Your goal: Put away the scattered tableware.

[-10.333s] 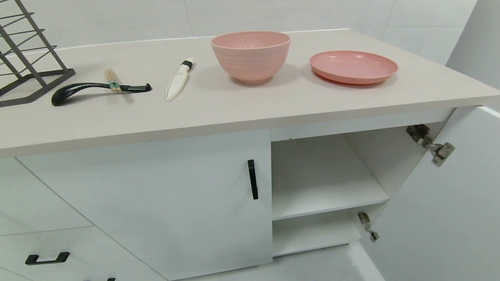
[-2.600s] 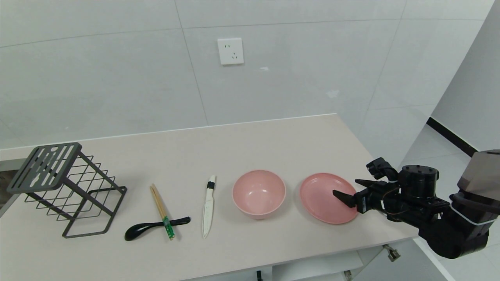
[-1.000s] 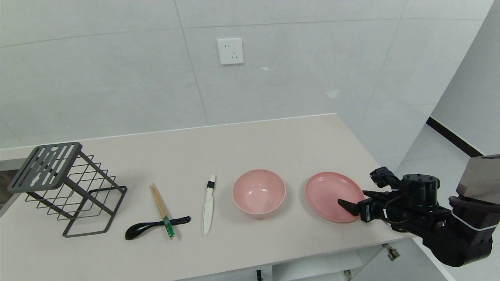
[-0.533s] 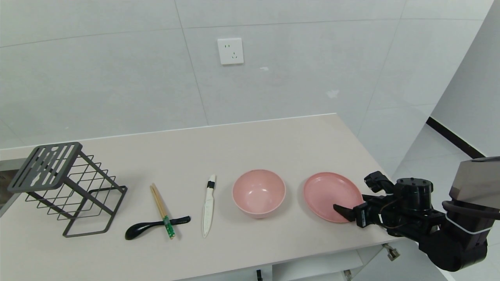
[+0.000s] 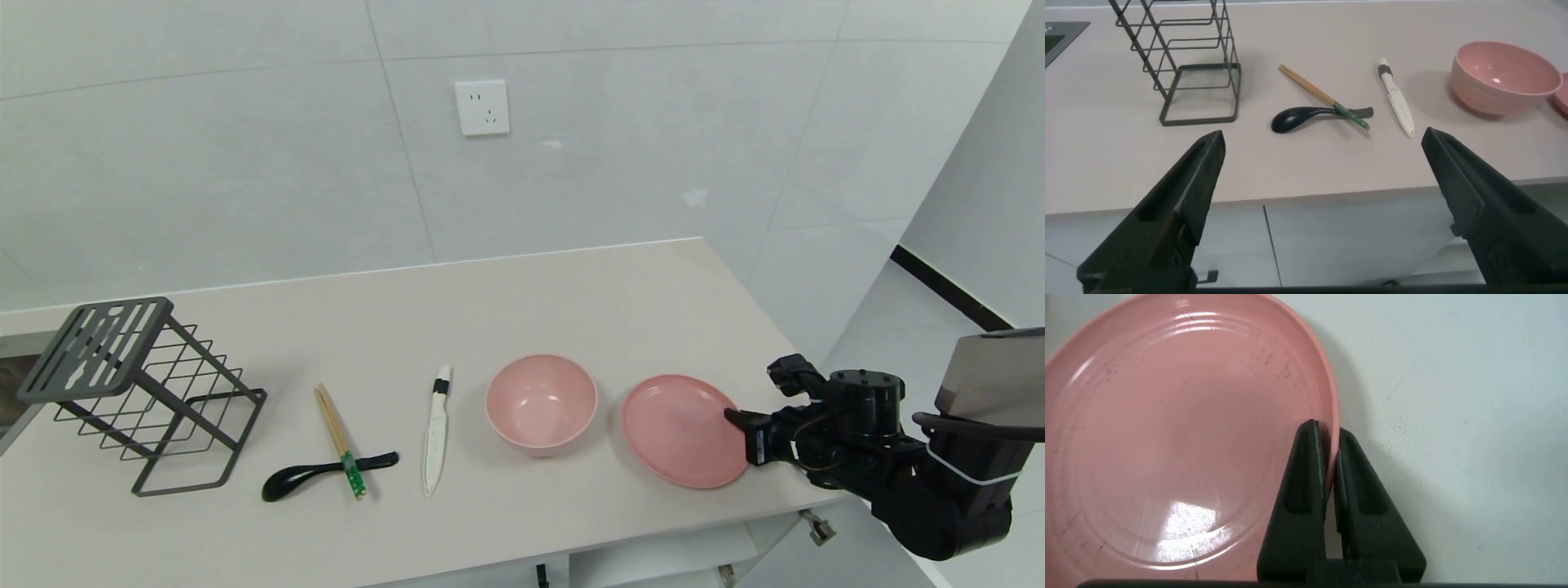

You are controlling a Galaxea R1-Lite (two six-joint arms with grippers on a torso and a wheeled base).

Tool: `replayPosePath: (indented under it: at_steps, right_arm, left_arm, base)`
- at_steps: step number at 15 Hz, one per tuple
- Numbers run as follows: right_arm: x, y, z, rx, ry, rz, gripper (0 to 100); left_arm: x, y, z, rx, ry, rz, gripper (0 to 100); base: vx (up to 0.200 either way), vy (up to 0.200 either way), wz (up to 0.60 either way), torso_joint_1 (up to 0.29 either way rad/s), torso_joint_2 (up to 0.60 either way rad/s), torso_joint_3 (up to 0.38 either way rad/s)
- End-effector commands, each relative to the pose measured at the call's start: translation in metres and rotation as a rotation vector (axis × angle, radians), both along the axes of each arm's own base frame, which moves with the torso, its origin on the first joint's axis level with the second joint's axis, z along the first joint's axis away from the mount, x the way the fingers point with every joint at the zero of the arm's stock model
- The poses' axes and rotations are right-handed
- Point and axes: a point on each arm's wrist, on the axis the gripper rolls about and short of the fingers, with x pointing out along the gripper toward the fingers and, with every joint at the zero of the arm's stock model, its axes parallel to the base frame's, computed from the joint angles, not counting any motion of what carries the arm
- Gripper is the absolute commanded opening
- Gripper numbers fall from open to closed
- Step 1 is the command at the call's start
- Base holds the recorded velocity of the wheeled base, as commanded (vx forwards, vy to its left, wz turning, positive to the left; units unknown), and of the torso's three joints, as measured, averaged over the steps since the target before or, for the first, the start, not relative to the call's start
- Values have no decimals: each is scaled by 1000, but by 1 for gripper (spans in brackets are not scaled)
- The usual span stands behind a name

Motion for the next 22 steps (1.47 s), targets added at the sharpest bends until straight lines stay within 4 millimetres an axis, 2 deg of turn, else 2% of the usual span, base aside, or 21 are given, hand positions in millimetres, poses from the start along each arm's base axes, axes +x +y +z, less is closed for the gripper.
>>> replayPosePath:
  at_steps: [1,4,8,11,13,15,16,18,19,21,22]
  right_arm:
    - [2,-10,-3,-6,14,-35,0]
    - [2,-14,7,-1,-22,-43,0]
    - [0,-14,74,37,-235,-43,0]
    - [-14,-16,107,77,-352,-46,0]
    - [-26,-18,127,91,-419,-47,0]
    - [-35,-19,138,135,-474,-52,0]
    - [-41,-19,137,145,-495,-51,0]
    - [-59,-22,138,174,-478,-57,0]
    - [-69,-24,145,180,-502,-56,0]
    - [-91,-27,153,186,-522,-55,0]
    - [-110,-30,153,197,-513,-57,0]
  left_arm:
    - [0,0,0,0,1,1,100]
    - [0,0,0,0,1,1,100]
    - [0,0,0,0,1,-1,100]
    - [0,0,1,6,-10,-10,100]
    - [-1,0,12,8,-112,-13,100]
    - [-2,0,19,6,-189,-13,100]
    - [-2,0,20,5,-195,-17,100]
    - [-2,-3,21,10,-198,-125,100]
    - [-4,-5,25,9,-202,-213,100]
    - [-6,-6,35,-2,-140,-284,100]
    - [-5,-6,44,-6,-111,-298,100]
  base:
    - [0,0,0,0,0,0]
    - [0,0,0,0,0,0]
    - [0,0,0,0,0,0]
    - [0,0,0,0,0,0]
    - [0,0,0,0,0,0]
    - [0,0,0,0,0,0]
    - [0,0,0,0,0,0]
    - [0,0,0,0,0,0]
    - [0,0,0,0,0,0]
    - [0,0,0,0,0,0]
    - [0,0,0,0,0,0]
